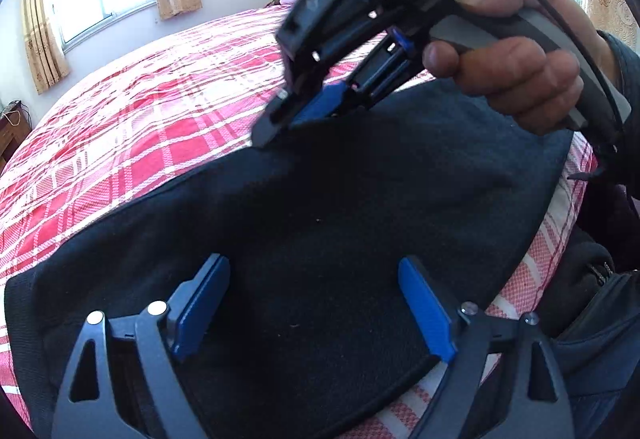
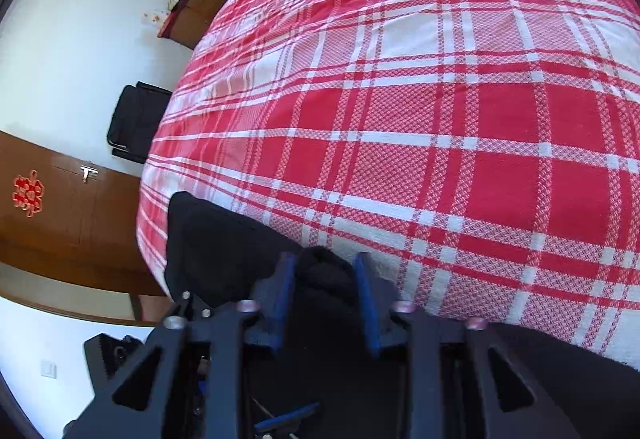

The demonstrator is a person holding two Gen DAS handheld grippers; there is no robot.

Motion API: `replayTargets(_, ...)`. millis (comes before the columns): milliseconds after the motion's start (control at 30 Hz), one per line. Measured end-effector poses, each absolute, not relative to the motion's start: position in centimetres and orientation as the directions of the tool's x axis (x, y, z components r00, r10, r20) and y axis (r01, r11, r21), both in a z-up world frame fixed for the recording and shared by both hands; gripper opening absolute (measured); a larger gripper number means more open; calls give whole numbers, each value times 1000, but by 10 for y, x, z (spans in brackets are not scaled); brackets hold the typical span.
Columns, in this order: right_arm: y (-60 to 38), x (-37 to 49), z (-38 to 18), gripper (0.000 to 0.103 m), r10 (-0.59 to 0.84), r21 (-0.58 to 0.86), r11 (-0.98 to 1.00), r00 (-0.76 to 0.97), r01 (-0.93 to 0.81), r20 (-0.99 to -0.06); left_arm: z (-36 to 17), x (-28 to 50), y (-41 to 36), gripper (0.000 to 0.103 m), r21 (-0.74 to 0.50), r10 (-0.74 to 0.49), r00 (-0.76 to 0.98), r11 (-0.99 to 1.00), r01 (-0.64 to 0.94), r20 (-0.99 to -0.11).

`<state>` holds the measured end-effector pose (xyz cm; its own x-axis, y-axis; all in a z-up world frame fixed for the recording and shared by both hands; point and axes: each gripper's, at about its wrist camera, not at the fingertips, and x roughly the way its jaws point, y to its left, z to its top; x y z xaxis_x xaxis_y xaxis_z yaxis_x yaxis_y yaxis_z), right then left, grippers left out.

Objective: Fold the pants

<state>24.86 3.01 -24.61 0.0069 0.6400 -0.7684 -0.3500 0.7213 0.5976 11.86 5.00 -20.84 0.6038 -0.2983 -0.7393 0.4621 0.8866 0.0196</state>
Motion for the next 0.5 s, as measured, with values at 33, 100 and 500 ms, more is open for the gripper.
replayTargets(33, 29, 248, -244, 8, 654, 609, 714, 18, -347, -757, -208, 117, 50, 89, 20, -299, 602, 886, 464, -740)
replayTargets(100, 27, 247, -235, 6, 675, 618, 702, 54, -355, -736, -207, 115, 50, 89, 20, -302, 593, 880, 474, -747)
replayTargets(500, 19, 263, -249, 2, 611, 545, 771, 142, -329, -779, -209, 104, 44, 96, 33, -307, 586, 867, 497, -750)
